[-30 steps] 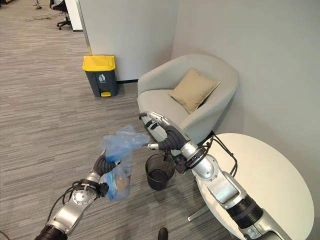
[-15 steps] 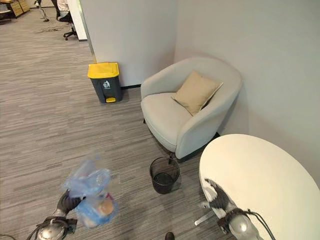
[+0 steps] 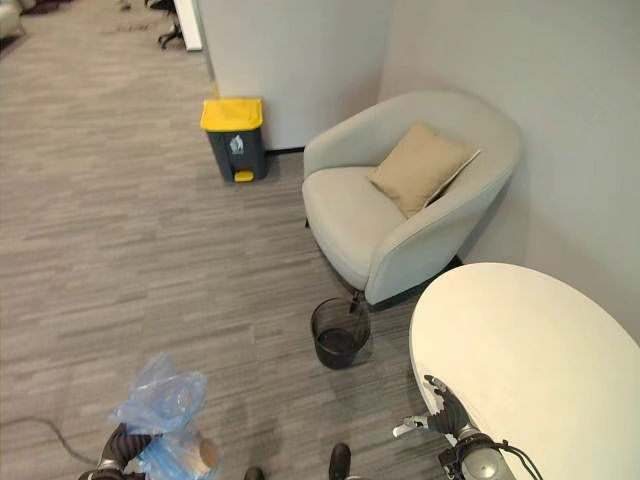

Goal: Gather garbage on tea table into small bin, then transfer packed bag to large trash can.

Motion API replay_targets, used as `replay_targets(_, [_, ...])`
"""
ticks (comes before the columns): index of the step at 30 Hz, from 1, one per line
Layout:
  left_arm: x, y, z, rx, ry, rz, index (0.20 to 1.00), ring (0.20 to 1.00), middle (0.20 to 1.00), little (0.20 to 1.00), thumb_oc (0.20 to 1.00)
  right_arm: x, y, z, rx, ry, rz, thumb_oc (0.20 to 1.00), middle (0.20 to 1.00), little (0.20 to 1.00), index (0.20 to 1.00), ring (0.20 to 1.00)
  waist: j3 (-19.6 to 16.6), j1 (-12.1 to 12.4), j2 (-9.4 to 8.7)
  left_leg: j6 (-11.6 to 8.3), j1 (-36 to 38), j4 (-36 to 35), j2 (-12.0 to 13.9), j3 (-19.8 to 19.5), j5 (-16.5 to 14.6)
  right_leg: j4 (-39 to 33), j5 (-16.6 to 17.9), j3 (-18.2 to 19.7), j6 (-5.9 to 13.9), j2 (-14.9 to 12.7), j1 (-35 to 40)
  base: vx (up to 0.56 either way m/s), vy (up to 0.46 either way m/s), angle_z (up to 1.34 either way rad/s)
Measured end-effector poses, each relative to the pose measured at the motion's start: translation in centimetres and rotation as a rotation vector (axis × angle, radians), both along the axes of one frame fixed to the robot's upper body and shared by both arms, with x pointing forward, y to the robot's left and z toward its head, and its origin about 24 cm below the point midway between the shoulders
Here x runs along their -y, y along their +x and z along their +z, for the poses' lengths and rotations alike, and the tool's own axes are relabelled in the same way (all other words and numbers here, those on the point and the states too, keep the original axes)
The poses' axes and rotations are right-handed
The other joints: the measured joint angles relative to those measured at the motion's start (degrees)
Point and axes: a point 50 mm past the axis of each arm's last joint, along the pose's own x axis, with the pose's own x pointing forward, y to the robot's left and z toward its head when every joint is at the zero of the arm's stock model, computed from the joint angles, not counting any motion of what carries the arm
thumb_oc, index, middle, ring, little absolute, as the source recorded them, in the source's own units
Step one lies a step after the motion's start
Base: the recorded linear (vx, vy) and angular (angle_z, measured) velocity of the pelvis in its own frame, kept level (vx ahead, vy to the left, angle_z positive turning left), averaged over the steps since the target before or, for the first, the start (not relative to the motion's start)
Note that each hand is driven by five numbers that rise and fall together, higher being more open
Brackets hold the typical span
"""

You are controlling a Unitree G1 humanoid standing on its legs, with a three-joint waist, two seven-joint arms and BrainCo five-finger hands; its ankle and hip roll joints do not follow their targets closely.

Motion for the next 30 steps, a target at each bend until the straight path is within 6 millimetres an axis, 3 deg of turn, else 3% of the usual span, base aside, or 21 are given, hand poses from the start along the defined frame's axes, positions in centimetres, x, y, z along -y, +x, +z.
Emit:
replay_targets(1, [0.2, 0.7, 0.2, 0.016, -0.002, -0.011, 0.2, 0.2, 0.2, 0.2, 0.2, 0.1, 0.4, 0.1, 0.013, -0.001, -0.008, 1.0, 1.0, 1.0, 1.0, 1.0, 1.1, -0.1, 0.02, -0.09, -1.1, 0.9, 0.1, -0.7, -0.2, 0.0, 0.0, -1.3, -0.02, -0.2, 0.0, 0.01, 0.035, 0.94])
replay_targets(2, [0.9, 2.5, 0.8, 0.058, -0.007, -0.046, 0.2, 0.2, 0.2, 0.2, 0.2, 0.2, 0.8, 0.3, 0.025, 0.0, -0.024, 1.0, 1.0, 1.0, 1.0, 1.0, 2.6, -0.2, -0.12, 0.13, -3.5, 2.5, 1.9, 3.9, -1.0, 0.1, -0.3, -4.2, -0.51, -0.8, -0.5, 0.08, 0.081, 0.92])
replay_targets(3, [1.2, 3.3, 1.1, 0.079, -0.009, -0.057, 0.2, 0.2, 0.2, 0.2, 0.2, -0.1, 1.2, 0.4, 0.035, -0.001, -0.018, 1.0, 1.0, 1.0, 1.0, 1.0, 3.0, -0.1, -0.73, 0.02, -4.0, 3.9, 3.3, 8.8, -1.1, 0.5, -0.6, -4.5, -0.91, -1.4, -1.5, 0.15, 0.132, 0.7])
replay_targets(4, [1.1, 3.2, 1.0, 0.072, -0.009, -0.056, 0.2, 0.2, 0.2, 0.2, 0.2, -0.2, 1.8, 0.7, 0.055, 0.002, -0.019, 1.0, 1.0, 1.0, 1.0, 1.0, 3.1, -0.1, -0.85, 0.01, -4.2, 4.3, 3.8, 11.3, -1.3, 1.0, -0.6, -4.6, -0.83, -1.8, -1.1, 0.14, 0.236, 0.21])
replay_targets(6, [1.1, 3.2, 0.9, 0.068, -0.007, -0.056, 0.2, 0.2, 0.2, 0.2, 0.2, -0.7, 1.8, 0.4, 0.058, 0.015, -0.028, 1.0, 1.0, 1.0, 1.0, 1.0, 3.0, -0.5, -1.47, 0.12, -3.5, 5.3, 3.5, 12.9, -1.7, 1.2, -1.2, -6.5, 0.32, -3.5, 0.2, 0.12, 0.25, 0.33])
replay_targets(8, [0.8, 3.2, 0.9, 0.062, 0.0, -0.055, 0.2, 0.2, 0.2, 0.2, 0.2, -1.4, 1.3, -0.6, 0.024, 0.047, -0.049, 1.0, 1.0, 1.0, 1.0, 1.0, 2.4, -0.5, -2.7, 0.46, -2.5, 3.6, 1.5, 12.2, -1.8, 3.1, -1.8, -6.6, 1.73, -5.2, 0.0, 0.08, 0.234, 0.25])
replay_targets(12, [-0.2, 3.4, 1.3, 0.06, 0.036, -0.059, 0.2, 0.2, 0.2, 0.2, 0.2, -2.9, 1.7, -0.9, 0.038, 0.092, -0.058, 1.0, 1.0, 1.0, 1.0, 1.0, 1.6, -0.3, -3.96, 3.83, -1.4, 3.1, -2.5, 13.0, -3.7, 9.2, -1.5, -4.7, 4.26, -9.6, -2.4, 0.06, 0.236, -0.04])
replay_targets(13, [-0.5, 3.6, 1.5, 0.064, 0.047, -0.06, 0.2, 0.2, 0.2, 0.2, 0.2, -3.0, 1.9, -0.8, 0.044, 0.093, -0.055, 1.0, 1.0, 1.0, 1.0, 1.0, 1.6, -0.2, -3.96, 4.58, -1.4, 3.5, -3.0, 13.6, -2.9, 11.5, -1.5, -3.9, 4.25, -10.6, -3.8, 0.03, 0.149, -0.07])
replay_targets(14, [-0.9, 4.0, 2.0, 0.077, 0.064, -0.064, 0.2, 0.2, 0.2, 0.2, 0.2, -3.1, 2.2, -0.6, 0.054, 0.093, -0.051, 1.0, 1.0, 1.0, 1.0, 1.0, 1.7, -0.3, -3.94, 5.23, -1.8, 4.1, -3.7, 13.7, -3.7, 14.5, -1.4, -3.4, 4.32, -11.6, -5.5, 0.11, 0.13, -0.06])
replay_targets(15, [-1.4, 4.4, 2.2, 0.08, 0.08, -0.053, 0.2, 0.2, 0.2, 0.2, 0.2, -3.4, 2.7, -0.4, 0.067, 0.094, -0.038, 1.0, 1.0, 1.0, 1.0, 1.0, 1.9, -0.4, -3.54, 5.99, -1.6, 4.5, -3.9, 13.5, -4.4, 22.7, -2.5, -0.5, 5.17, -13.0, -9.2, 0.15, 0.093, 0.15])
replay_targets(16, [-1.6, 4.9, 2.7, 0.103, 0.096, -0.051, 0.2, 0.2, 0.2, 0.2, 0.2, -4.1, 2.2, -0.7, 0.053, 0.103, -0.014, 1.0, 1.0, 1.0, 1.0, 1.0, 1.8, -0.5, -3.45, 6.86, -0.6, 3.5, -4.5, 12.4, -5.0, 27.4, -7.5, 2.3, 7.08, -11.6, -11.7, 0.26, 0.111, 0.28])
replay_targets(17, [-1.7, 5.1, 2.9, 0.111, 0.104, -0.054, 0.2, 0.2, 0.2, 0.2, 0.2, -4.1, 2.3, -0.6, 0.057, 0.107, -0.013, 1.0, 1.0, 1.0, 1.0, 1.0, 1.8, -0.6, -4.21, 8.6, -0.5, 2.7, -5.7, 10.6, -6.0, 28.4, -10.5, 6.6, 6.97, -7.8, -14.8, 0.38, 0.097, 0.34])
replay_targets(18, [-1.6, 4.9, 2.7, 0.1, 0.102, -0.059, 0.2, 0.2, 0.2, 0.2, 0.2, -4.0, 2.4, -0.5, 0.063, 0.109, -0.017, 1.0, 1.0, 1.0, 1.0, 1.0, 1.9, -0.9, -4.27, 9.0, -0.6, 2.6, -6.1, 10.5, -6.3, 28.3, -11.3, 8.4, 6.25, -5.9, -16.8, 0.27, 0.042, 0.34])
replay_targets(19, [-1.1, 4.9, 2.3, 0.089, 0.087, -0.062, 0.2, 0.2, 0.2, 0.2, 0.2, -3.8, 2.4, -0.4, 0.067, 0.108, -0.022, 1.0, 1.0, 1.0, 1.0, 1.0, 2.4, -1.5, -3.58, 9.25, -0.6, 2.8, -6.6, 9.3, -6.7, 25.9, -11.2, 6.9, 6.2, -4.6, -18.8, 0.35, 0.012, 0.51])
replay_targets(21, [-0.4, 4.7, 1.7, 0.077, 0.06, -0.06, 0.2, 0.2, 0.2, 0.2, 0.2, -3.7, 2.3, -0.4, 0.06, 0.102, -0.021, 1.0, 1.0, 1.0, 1.0, 1.0, 3.4, -2.5, -2.9, 7.73, 1.0, 2.6, -9.1, 7.8, -7.8, 19.6, -9.3, 4.9, 4.82, -4.8, -22.5, 0.44, -0.054, 0.66])
replay_targets(24, [0.0, 4.4, 1.2, 0.062, 0.042, -0.054, 0.2, 0.2, 0.2, 0.2, 0.2, -3.7, 2.4, -0.3, 0.069, 0.102, -0.021, 1.0, 1.0, 1.0, 1.0, 1.0, 4.2, -2.5, -1.92, 7.1, 3.3, 3.6, -10.3, 6.3, -9.9, 14.0, -6.6, 2.0, 4.65, -4.8, -22.9, 0.35, -0.106, 0.37])
replay_targets(26, [0.4, 4.4, 1.1, 0.058, 0.039, -0.069, 0.2, 0.2, 0.2, 0.2, 0.2, -3.6, 2.2, -0.4, 0.062, 0.102, -0.025, 1.0, 1.0, 1.0, 1.0, 1.0, 4.6, -3.7, -0.55, 6.36, 5.8, 2.5, -10.5, 2.9, -10.8, 13.3, -5.1, 0.5, 3.09, -4.5, -21.8, 0.39, -0.186, 0.69])
replay_targets(27, [0.5, 4.4, 1.1, 0.057, 0.037, -0.077, 0.2, 0.2, 0.2, 0.2, 0.2, -3.5, 1.9, -0.6, 0.054, 0.102, -0.028, 1.0, 1.0, 1.0, 1.0, 1.0, 4.5, -3.7, -0.34, 5.63, 7.5, 1.5, -10.4, 1.6, -11.2, 13.4, -4.4, 0.8, 2.11, -4.3, -20.4, 0.48, -0.288, 1.17])
replay_targets(28, [0.8, 3.9, 0.8, 0.044, 0.024, -0.086, 0.2, 0.2, 0.2, 0.2, 0.2, -3.3, 1.3, -0.9, 0.033, 0.097, -0.034, 1.0, 1.0, 1.0, 1.0, 1.0, 3.9, -4.4, 0.2, 3.4, 10.6, 1.6, -9.2, -1.3, -12.6, 12.9, -1.4, 1.4, -1.19, -2.9, -16.3, 0.41, -0.288, 1.03])
replay_targets(29, [1.0, 3.7, 0.7, 0.043, 0.016, -0.085, 0.2, 0.2, 0.2, 0.2, 0.2, -3.1, 1.2, -1.0, 0.029, 0.091, -0.036, 1.0, 1.0, 1.0, 1.0, 1.0, 3.3, -4.4, 0.79, 3.03, 10.9, 3.2, -7.8, -1.6, -12.8, 14.0, -0.9, 0.7, -3.63, -2.0, -15.2, 0.38, -0.301, 0.84])
replay_targets(30, [1.0, 3.1, 0.4, 0.028, 0.011, -0.082, 0.2, 0.2, 0.2, 0.2, 0.2, -3.1, 1.8, -0.7, 0.044, 0.088, -0.031, 1.0, 1.0, 1.0, 1.0, 1.0, 3.0, -4.3, 1.29, 2.17, 10.3, 6.5, -6.6, -1.4, -12.8, 14.6, -1.9, 0.5, -4.81, -1.0, -14.0, 0.24, -0.222, 0.11])
